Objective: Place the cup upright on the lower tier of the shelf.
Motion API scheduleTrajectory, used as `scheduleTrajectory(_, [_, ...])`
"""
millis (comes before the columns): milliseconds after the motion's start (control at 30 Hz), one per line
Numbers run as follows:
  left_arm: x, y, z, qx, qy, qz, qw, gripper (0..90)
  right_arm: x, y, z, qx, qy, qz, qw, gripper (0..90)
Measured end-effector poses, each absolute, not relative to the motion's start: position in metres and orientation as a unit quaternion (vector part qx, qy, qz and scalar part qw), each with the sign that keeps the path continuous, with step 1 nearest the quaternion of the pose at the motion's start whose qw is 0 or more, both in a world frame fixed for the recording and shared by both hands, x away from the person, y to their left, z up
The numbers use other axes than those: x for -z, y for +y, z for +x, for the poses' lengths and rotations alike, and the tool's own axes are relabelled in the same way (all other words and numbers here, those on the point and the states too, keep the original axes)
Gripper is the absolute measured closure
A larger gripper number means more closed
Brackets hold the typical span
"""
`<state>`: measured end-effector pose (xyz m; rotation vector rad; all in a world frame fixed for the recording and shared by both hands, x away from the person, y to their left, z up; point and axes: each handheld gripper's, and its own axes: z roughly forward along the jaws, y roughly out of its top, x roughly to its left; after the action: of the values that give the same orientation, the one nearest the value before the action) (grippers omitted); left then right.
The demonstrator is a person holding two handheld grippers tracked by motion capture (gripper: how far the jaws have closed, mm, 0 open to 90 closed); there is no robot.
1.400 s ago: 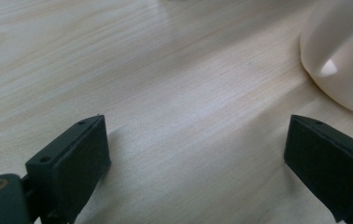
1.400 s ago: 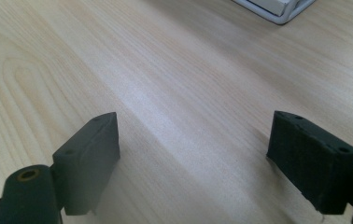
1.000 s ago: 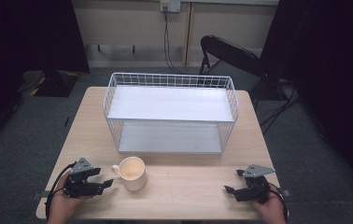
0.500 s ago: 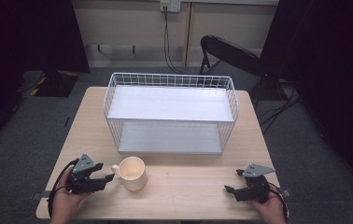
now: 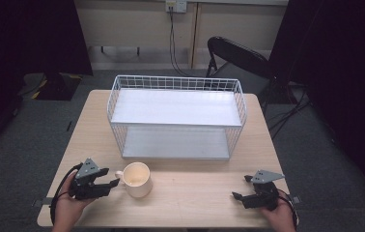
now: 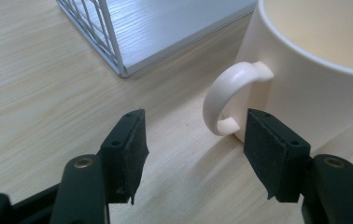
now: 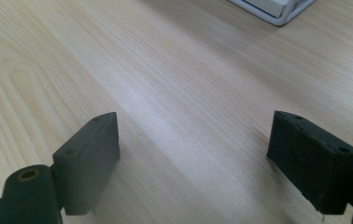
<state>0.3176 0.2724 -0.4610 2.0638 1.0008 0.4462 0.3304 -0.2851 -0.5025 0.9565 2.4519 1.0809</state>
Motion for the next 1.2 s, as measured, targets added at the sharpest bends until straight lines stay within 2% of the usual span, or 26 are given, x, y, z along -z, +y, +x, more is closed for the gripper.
scheduleTrajectory(200, [0.457,0.270,0.318,-0.177,0.389,0.813,0.396,42.4,0.503,-0.285,0.330,-0.376,0.852,0.333,0.148,16.1])
scheduleTrajectory(1200, [0.464,0.261,0.327,-0.175,0.371,0.831,0.375,66.0,0.503,-0.285,0.330,-0.376,0.852,0.333,0.148,16.1])
